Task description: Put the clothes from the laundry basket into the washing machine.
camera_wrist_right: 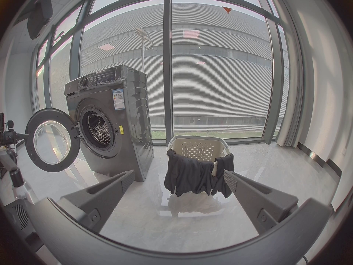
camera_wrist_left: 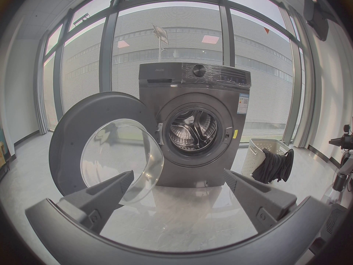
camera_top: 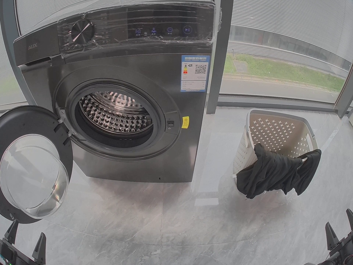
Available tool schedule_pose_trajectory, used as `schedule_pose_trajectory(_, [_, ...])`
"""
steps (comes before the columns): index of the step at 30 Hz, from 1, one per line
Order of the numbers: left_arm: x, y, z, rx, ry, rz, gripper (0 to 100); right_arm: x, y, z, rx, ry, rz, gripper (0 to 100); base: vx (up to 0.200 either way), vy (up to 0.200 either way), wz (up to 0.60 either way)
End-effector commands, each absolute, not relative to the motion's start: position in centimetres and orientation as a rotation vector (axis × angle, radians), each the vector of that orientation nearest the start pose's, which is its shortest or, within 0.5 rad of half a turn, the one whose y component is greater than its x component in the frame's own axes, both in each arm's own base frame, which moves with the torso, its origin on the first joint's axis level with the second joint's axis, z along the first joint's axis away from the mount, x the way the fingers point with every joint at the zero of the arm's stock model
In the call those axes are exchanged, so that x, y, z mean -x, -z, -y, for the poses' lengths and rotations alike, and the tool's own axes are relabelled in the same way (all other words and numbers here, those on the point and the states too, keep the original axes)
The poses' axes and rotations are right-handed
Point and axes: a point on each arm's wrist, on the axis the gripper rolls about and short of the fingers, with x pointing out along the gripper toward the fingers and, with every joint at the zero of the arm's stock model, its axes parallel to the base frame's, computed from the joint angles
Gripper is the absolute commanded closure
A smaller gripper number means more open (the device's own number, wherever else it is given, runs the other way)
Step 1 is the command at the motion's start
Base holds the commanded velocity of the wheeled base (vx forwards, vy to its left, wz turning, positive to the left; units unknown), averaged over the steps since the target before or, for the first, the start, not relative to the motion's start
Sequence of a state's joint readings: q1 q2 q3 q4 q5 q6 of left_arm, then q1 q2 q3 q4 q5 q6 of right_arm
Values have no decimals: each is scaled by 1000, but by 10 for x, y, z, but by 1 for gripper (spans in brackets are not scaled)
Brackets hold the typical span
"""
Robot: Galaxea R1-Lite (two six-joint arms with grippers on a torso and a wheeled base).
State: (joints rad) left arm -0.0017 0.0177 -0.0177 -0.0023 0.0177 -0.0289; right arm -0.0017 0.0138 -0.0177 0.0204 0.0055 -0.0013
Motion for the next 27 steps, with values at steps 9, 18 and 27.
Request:
schedule_pose_trajectory(9, [23,-77,0,29,-17,2,0,24,-76,0,1,-5,-11,0,0,-200,0])
schedule_pose_trajectory(18, [23,-77,0,29,-17,2,0,23,-76,0,1,-5,-12,0,0,-133,0])
schedule_pose_trajectory(27, [23,-77,0,17,-14,3,0,23,-76,0,0,-3,-12,0,0,0,0])
